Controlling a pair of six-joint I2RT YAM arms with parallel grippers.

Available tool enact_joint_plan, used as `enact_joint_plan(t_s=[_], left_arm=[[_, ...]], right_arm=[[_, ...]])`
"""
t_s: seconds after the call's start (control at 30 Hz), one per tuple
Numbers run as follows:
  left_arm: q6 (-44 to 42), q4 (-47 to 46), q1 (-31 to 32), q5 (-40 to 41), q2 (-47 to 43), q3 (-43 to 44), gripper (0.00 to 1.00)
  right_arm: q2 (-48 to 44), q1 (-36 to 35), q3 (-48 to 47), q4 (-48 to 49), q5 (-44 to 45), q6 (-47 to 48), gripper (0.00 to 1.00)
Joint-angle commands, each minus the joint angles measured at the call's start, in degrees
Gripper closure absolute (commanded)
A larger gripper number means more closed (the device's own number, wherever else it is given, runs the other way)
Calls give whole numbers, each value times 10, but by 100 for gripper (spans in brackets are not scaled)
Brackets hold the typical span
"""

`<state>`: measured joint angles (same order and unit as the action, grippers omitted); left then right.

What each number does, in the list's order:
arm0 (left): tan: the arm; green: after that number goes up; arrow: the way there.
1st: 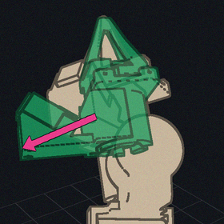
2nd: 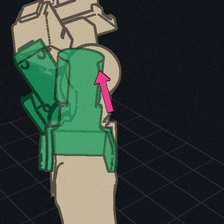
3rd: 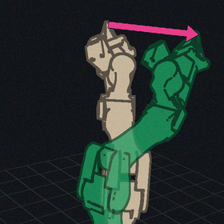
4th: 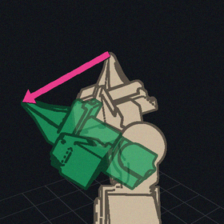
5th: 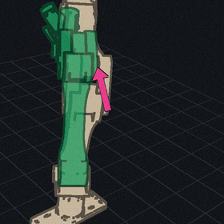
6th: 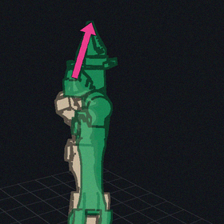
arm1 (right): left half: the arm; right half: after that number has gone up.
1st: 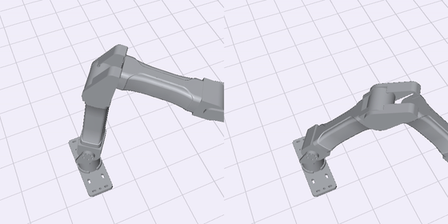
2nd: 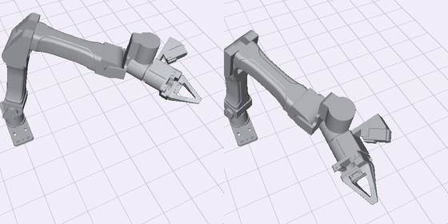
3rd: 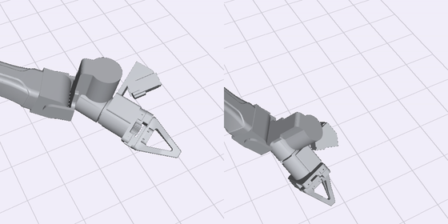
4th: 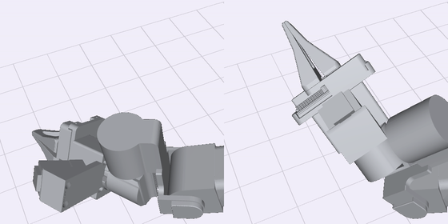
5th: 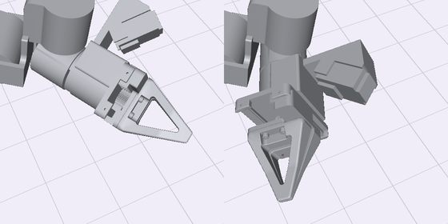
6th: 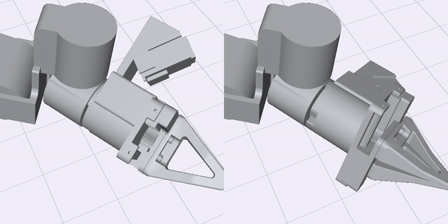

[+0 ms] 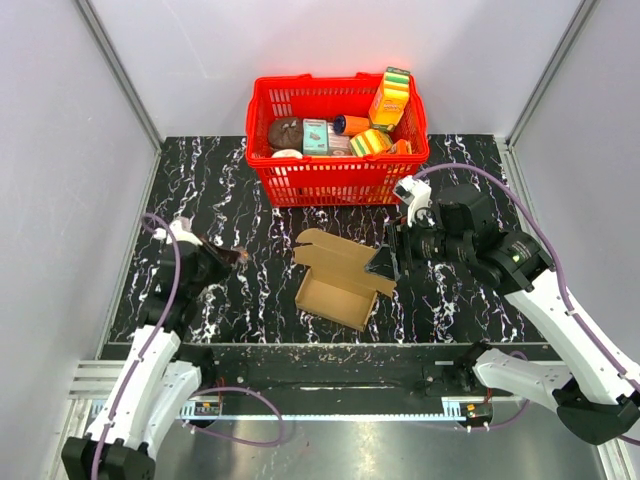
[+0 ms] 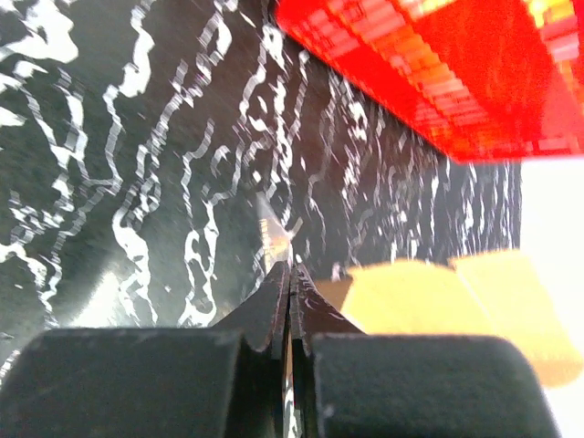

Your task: Fold the paper box

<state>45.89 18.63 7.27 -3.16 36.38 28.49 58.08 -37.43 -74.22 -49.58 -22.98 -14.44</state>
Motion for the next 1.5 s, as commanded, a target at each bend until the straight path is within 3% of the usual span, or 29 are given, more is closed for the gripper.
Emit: enact_joint_plan(t_s=[0.0,0.27,0.63,0.9,0.97,1.03,1.07,1.1,1.3,1.47], left_arm=[[-14,34,57,-73,-25,34,100],[13,33,271,27,12,96,100],[-1,-88,469,53,204,147,100],[-42,-103,485,95,287,188,97],[-49,-99,485,95,302,197,86],[-58,-91,485,96,308,202,81],[-58,-89,485,104,309,202,70],[-61,-83,485,108,309,201,67],[-62,-83,484,124,290,185,53],[-77,-70,484,150,261,191,50]], right_arm=[[-5,3,-1,12,14,-7,33],[-10,2,-3,11,36,-9,33],[-40,3,4,10,71,-7,31],[-53,3,11,5,75,-7,31],[-55,2,14,0,79,-8,30],[-55,2,14,-4,82,-8,30],[-56,2,13,-6,87,-8,30],[-58,2,13,-9,91,-7,29],[-60,2,14,-10,107,-7,27],[-61,3,22,-9,130,-18,25]])
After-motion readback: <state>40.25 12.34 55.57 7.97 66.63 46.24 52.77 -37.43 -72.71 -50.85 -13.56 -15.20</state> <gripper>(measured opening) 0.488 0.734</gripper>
